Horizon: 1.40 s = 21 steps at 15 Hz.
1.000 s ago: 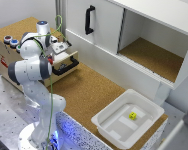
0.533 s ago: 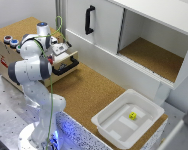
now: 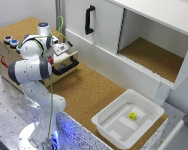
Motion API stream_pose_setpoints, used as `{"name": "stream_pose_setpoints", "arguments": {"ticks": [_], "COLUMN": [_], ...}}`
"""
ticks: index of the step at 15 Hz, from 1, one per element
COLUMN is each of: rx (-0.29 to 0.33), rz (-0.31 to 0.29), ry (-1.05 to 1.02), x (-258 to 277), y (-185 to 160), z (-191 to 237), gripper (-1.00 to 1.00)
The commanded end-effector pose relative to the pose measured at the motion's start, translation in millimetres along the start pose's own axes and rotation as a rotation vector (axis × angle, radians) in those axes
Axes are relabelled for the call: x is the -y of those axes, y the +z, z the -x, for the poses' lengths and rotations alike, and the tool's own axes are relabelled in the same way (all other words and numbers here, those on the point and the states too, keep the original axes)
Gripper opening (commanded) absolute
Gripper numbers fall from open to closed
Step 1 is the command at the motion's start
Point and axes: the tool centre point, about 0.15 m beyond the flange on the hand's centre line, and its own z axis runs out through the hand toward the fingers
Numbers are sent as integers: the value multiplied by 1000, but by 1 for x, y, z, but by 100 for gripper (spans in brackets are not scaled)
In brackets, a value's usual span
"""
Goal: Put the pink object on top of the drawer
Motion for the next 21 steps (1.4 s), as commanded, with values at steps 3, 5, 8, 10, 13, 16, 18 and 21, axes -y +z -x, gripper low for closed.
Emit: {"name": "stream_pose_setpoints", "arguments": {"ticks": [3, 5, 8, 10, 13, 16, 18, 21], "rx": [-61, -73, -111, -122, -68, -28, -35, -59], "rz": [89, 83, 86, 86, 99, 105, 104, 78], "ry": [33, -4, -28, -38, -52, -29, -16, -3], "x": [-50, -59, -65, -68, -70, -66, -58, -43], "y": [-60, -69, -76, -77, -83, -101, -112, -129], "z": [0, 0, -2, -5, -18, -50, -77, -120], "gripper": [-100, -100, -100, -100, -100, -100, -100, -100]}}
